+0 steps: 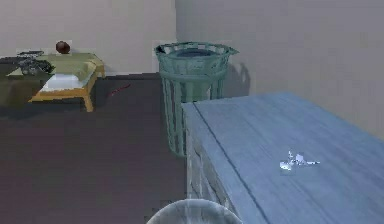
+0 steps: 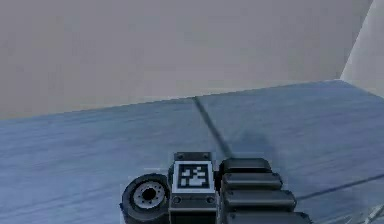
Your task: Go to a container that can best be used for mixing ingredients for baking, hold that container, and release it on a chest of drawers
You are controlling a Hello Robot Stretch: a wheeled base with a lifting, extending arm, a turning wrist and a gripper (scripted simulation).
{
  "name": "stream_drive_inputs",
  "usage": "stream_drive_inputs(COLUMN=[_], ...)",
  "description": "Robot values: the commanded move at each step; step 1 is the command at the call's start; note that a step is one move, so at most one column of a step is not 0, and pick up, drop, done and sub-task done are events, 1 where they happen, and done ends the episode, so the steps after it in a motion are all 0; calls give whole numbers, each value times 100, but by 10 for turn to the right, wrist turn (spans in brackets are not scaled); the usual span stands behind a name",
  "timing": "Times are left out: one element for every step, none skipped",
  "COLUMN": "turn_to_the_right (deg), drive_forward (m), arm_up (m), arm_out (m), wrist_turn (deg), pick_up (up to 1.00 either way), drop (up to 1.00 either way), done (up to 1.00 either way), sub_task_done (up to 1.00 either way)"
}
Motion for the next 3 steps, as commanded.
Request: stream_drive_inputs(turn_to_the_right=[450, 450, 450], drive_forward=[0, 0, 0], arm_up=[0, 0, 0], arm_out=[0, 0, 0], wrist_turn=[0, 0, 0], pick_up=[0, 0, 0], drop=[0, 0, 0], done=[0, 0, 0], sub_task_done=[0, 0, 0])
